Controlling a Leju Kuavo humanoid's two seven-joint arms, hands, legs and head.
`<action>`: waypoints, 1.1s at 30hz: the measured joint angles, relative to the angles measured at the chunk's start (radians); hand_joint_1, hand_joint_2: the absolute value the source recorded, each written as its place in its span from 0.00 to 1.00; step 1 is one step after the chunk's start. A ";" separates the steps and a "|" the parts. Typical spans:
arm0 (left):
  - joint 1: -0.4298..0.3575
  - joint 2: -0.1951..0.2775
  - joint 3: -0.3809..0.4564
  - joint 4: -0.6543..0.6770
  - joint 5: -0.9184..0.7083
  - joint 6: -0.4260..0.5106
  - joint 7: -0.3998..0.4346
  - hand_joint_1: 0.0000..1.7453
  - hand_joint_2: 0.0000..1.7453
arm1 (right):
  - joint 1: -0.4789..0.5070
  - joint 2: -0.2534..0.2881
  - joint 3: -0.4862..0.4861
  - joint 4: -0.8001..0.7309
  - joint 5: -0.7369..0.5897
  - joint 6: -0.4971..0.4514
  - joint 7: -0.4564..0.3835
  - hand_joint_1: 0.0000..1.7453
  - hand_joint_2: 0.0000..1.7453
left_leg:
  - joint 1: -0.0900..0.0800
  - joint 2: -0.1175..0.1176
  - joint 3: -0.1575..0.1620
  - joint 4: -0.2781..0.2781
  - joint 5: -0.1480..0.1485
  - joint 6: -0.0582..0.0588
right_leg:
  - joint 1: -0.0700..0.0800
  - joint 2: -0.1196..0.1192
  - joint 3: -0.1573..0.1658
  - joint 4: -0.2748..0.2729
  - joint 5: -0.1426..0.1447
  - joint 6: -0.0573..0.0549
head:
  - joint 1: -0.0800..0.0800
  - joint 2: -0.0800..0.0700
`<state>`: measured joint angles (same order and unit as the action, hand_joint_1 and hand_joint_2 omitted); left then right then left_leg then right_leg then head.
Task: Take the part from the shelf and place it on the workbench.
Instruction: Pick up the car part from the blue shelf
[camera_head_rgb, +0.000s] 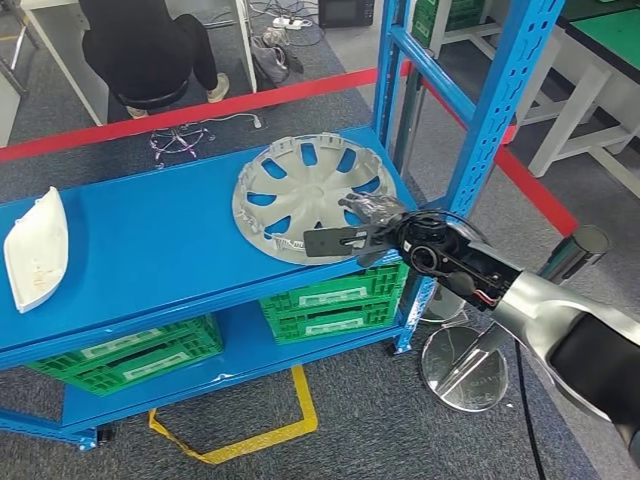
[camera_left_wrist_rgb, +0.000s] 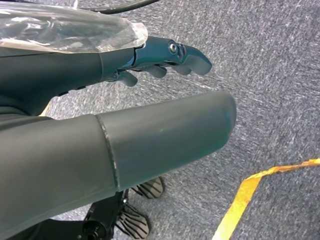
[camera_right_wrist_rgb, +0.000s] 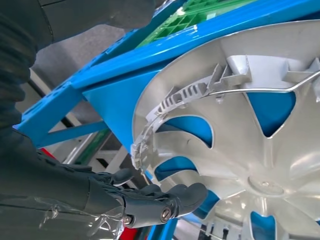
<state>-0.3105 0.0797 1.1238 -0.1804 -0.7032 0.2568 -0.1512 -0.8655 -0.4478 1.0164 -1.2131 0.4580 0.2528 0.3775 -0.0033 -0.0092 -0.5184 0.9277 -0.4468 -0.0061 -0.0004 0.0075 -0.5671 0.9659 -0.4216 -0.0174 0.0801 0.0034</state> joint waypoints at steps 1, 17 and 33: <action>-0.001 0.000 0.000 0.000 0.000 0.000 0.001 0.00 0.00 | -0.002 0.006 0.005 0.017 0.010 -0.006 -0.013 0.00 1.00 | 0.000 0.000 0.000 0.000 0.000 0.000 | 0.000 0.000 0.000 0.000 0.000 0.000 | 0.000 0.000; -0.013 -0.007 -0.003 0.000 -0.008 0.000 0.007 0.00 0.00 | -0.017 0.102 0.060 0.289 0.047 0.008 -0.261 0.00 1.00 | 0.000 0.000 0.000 0.000 0.000 0.000 | 0.000 0.000 0.000 0.000 0.000 0.000 | 0.000 0.000; -0.020 -0.008 -0.008 0.000 -0.015 -0.006 0.010 0.00 0.00 | -0.049 0.152 0.100 0.418 0.036 0.022 -0.379 0.00 1.00 | 0.000 0.000 0.001 0.000 0.000 0.000 | 0.000 0.000 0.001 0.000 0.000 0.000 | 0.000 0.000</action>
<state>-0.3310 0.0713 1.1158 -0.1804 -0.7183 0.2512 -0.1415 -0.9145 -0.2955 1.1163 -0.7951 0.4943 0.2747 -0.0011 -0.0034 -0.0091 -0.5169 0.9279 -0.4466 -0.0060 -0.0004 0.0075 -0.5658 0.9658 -0.4216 -0.0174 0.0801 0.0034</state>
